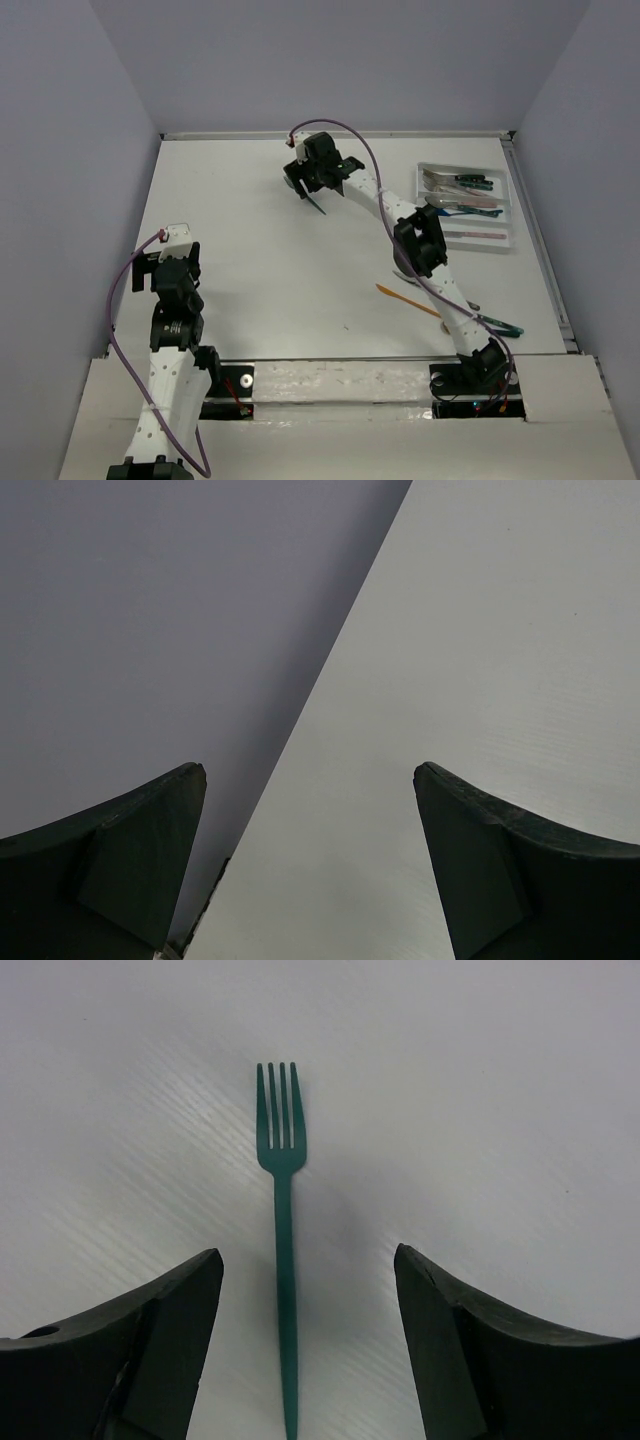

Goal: Sort the eating utensils into containers

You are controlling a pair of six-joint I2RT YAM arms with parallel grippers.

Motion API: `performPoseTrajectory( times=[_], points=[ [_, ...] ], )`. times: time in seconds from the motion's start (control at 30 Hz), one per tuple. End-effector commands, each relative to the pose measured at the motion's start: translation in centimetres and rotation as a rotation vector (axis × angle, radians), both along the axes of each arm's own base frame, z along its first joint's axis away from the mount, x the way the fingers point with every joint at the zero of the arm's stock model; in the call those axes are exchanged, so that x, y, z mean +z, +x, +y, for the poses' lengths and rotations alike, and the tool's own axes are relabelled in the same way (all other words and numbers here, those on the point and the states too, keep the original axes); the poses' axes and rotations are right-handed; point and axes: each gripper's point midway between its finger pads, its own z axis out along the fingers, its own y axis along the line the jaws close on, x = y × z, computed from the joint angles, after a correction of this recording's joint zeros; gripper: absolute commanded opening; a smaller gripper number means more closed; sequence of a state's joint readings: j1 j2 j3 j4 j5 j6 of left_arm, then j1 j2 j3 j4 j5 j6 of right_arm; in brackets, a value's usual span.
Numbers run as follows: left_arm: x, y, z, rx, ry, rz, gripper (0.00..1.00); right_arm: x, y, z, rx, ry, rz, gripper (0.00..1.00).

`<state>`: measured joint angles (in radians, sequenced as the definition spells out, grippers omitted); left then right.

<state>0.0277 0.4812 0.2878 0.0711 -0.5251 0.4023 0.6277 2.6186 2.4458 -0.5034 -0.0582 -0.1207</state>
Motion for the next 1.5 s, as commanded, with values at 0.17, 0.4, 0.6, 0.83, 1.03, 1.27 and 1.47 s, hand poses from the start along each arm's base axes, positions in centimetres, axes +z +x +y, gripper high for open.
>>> performPoseTrajectory(
  times=[0.17,0.4,0.6,0.83,1.03,1.27,1.47],
  points=[
    [1.0,0.2,0.2,0.017,0.008,-0.055,0.99,-3.8,-1.2,0.0,0.004,-0.084,0.071,0.79],
    [1.2,0.1,0.3,0.021,0.009,-0.059,0.99,-7.4,-3.2,-1.3,0.02,-0.16,0.178,0.18],
    [1.1,0.1,0.3,0.023,0.009,-0.058,0.99,-7.0,-5.6,-2.5,-0.018,-0.189,0.253,0.0],
    [1.1,0.0,0.4,0.029,0.011,-0.059,0.99,-7.9,-16.2,-9.5,0.019,-0.381,0.462,0.0],
    [1.2,-0.1,0.4,0.03,0.011,-0.064,0.99,-7.6,-22.8,-14.5,-0.016,-0.439,0.581,0.35],
    [1.5,-0.5,0.7,0.051,0.012,-0.077,0.99,-9.0,-20.6,-12.7,-0.035,-0.407,0.553,0.4],
    [1.5,-0.5,0.7,0.053,0.011,-0.076,0.99,-9.0,-19.6,-12.2,-0.028,-0.411,0.53,0.0]
  ],
)
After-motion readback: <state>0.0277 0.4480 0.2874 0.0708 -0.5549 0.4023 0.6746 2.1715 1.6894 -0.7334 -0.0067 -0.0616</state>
